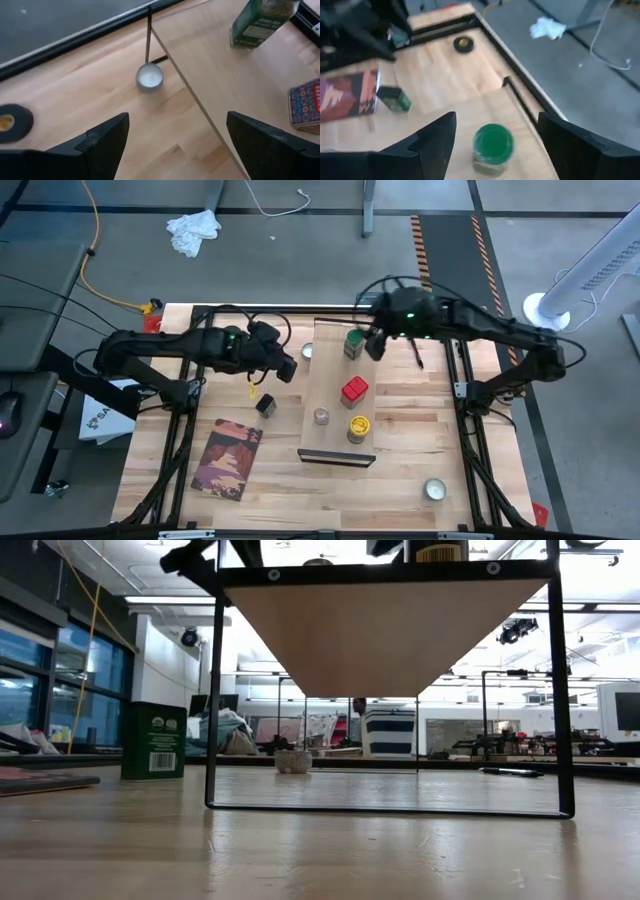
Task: Shelf spices
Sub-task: Remove the green seasoning bottle from the shelf, then remove the red seasoning can from the shelf
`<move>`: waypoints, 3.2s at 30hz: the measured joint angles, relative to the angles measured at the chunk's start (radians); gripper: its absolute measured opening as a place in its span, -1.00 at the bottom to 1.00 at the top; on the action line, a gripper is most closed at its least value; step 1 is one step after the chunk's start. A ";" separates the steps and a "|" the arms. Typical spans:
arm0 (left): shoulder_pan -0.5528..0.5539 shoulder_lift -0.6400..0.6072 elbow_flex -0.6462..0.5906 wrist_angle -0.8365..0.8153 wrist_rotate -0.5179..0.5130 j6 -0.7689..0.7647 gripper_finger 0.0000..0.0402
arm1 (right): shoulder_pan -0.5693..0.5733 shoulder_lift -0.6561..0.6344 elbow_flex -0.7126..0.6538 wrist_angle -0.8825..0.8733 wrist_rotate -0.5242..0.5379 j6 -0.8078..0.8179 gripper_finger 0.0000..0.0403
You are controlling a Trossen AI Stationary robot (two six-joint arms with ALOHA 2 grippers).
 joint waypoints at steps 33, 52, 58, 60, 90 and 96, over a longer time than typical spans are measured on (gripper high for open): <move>0.000 0.000 0.004 0.009 0.038 -0.046 0.65 | -0.020 0.228 -0.001 -0.221 0.007 0.155 -0.10; 0.006 0.000 0.003 0.034 0.038 0.006 0.65 | 0.454 -0.148 -0.052 -0.725 0.044 0.823 -0.10; 0.013 0.000 0.003 0.066 0.038 0.032 0.65 | 0.700 -0.145 -0.385 -0.532 0.006 1.168 -0.10; 0.013 0.000 0.003 0.069 0.038 0.033 0.65 | 0.744 -0.144 -0.497 -0.403 -0.029 1.240 -0.10; 0.013 0.000 0.003 0.069 0.073 -0.047 0.65 | 0.792 -0.145 -0.770 -0.077 -0.101 1.077 0.59; 0.014 0.000 0.003 0.069 0.072 -0.045 0.65 | 0.824 -0.154 -0.618 -0.218 -0.141 0.954 0.60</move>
